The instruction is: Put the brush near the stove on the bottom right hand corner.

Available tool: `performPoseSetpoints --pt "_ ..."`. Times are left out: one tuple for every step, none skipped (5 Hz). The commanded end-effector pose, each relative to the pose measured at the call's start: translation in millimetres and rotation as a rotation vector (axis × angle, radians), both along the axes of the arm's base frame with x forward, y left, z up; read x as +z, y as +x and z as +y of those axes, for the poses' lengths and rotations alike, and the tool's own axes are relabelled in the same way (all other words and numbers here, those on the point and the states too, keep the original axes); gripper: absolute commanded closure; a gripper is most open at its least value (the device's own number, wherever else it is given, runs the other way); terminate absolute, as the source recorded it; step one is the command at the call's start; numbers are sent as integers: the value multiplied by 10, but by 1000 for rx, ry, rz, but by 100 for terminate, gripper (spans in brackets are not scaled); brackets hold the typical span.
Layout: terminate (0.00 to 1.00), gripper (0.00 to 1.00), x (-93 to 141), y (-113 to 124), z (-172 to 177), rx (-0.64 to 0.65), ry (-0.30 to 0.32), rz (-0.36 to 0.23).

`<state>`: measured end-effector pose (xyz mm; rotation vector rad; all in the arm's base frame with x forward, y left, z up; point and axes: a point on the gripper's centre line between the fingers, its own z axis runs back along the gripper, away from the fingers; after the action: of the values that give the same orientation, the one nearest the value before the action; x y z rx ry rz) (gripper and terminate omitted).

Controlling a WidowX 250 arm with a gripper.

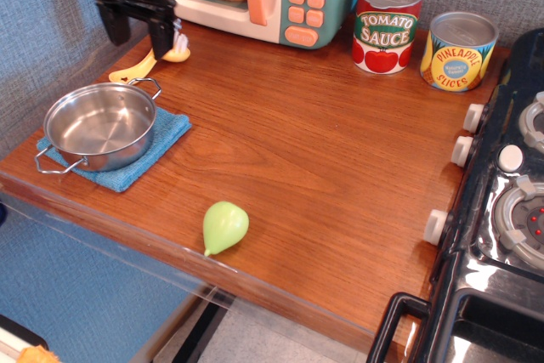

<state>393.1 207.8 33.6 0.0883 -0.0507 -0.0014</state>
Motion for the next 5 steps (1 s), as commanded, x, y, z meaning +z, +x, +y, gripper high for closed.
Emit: performPoseSetpoints --pt "0 0 -12 111 -109 -43 62 6" --pt "0 0 -127 168 -78 -34 69 38" --pt "0 0 -212 176 -48 -7 64 56" --pt "0 100 -266 166 -48 11 58 58" --pt "0 100 -286 156 -58 15 50 64"
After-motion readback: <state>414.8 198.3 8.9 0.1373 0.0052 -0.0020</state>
